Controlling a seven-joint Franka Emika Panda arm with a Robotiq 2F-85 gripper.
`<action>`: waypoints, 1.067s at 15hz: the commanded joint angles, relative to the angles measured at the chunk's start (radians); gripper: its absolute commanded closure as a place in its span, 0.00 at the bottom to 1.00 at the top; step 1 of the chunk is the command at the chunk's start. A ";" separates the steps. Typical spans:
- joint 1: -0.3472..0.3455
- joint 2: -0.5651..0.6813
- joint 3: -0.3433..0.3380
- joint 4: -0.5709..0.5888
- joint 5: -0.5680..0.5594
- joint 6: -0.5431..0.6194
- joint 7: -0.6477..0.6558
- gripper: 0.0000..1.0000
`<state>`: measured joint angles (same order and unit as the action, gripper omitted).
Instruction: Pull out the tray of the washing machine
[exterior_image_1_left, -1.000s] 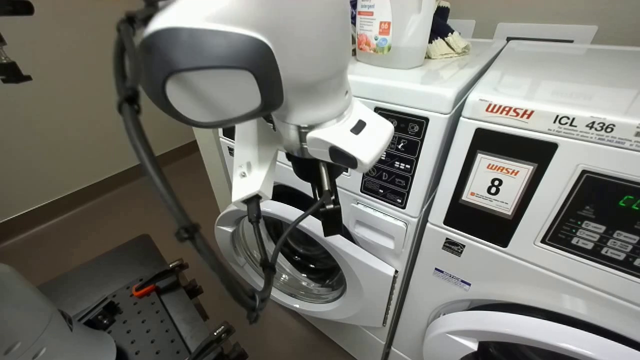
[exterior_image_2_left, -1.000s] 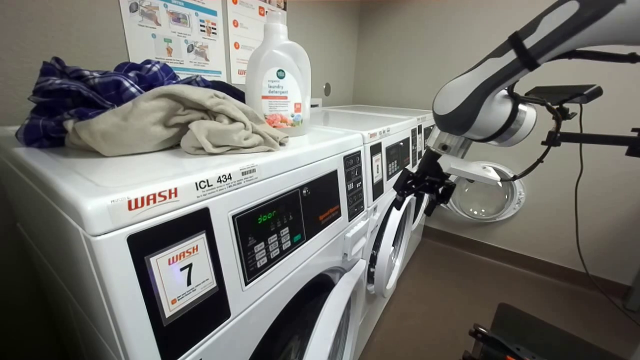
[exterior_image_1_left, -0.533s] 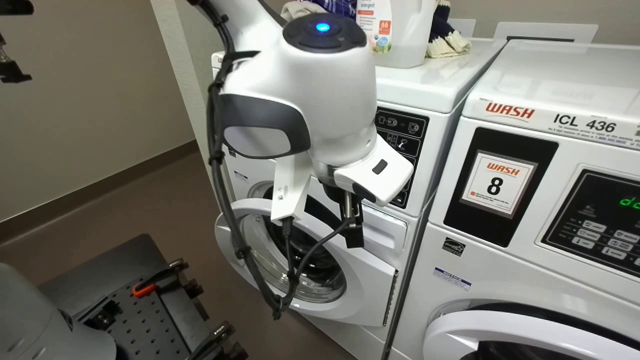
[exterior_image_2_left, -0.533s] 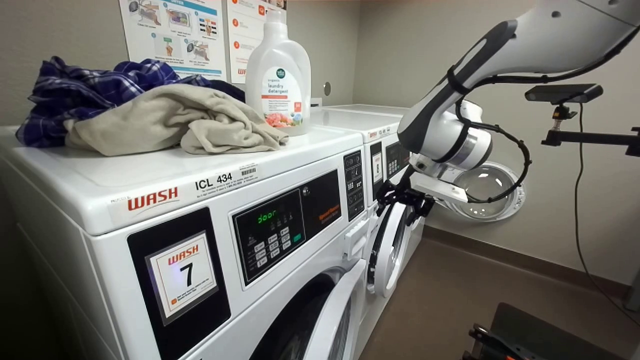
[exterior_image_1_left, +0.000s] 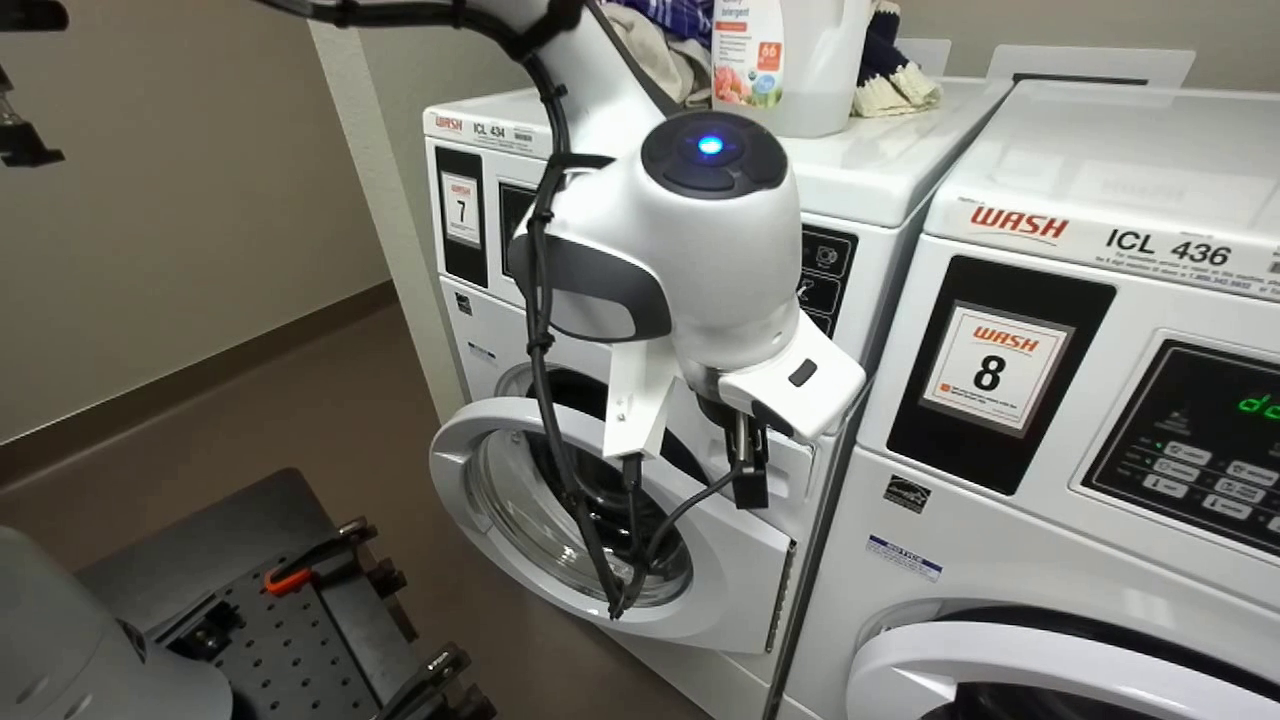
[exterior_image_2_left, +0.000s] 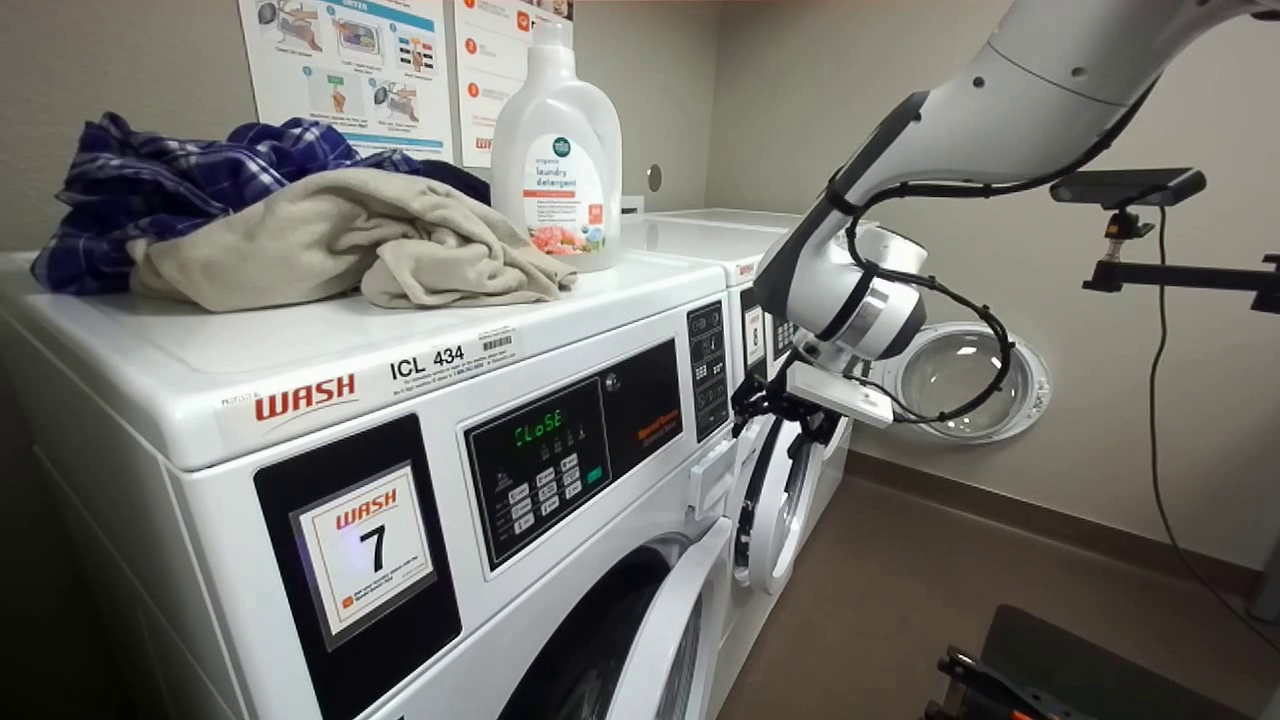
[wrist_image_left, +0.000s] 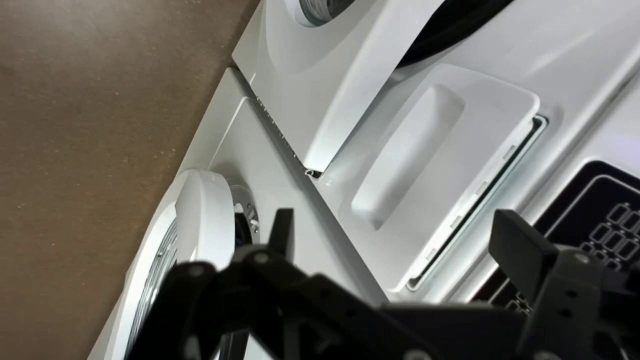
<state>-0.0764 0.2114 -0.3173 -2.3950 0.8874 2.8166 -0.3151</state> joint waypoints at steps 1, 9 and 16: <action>-0.018 0.082 0.026 0.061 0.080 0.030 -0.054 0.00; -0.025 0.123 0.029 0.122 0.129 0.021 -0.067 0.00; -0.034 0.143 0.034 0.115 0.188 0.036 -0.092 0.00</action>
<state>-0.0936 0.3439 -0.3038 -2.2820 1.0198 2.8233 -0.3603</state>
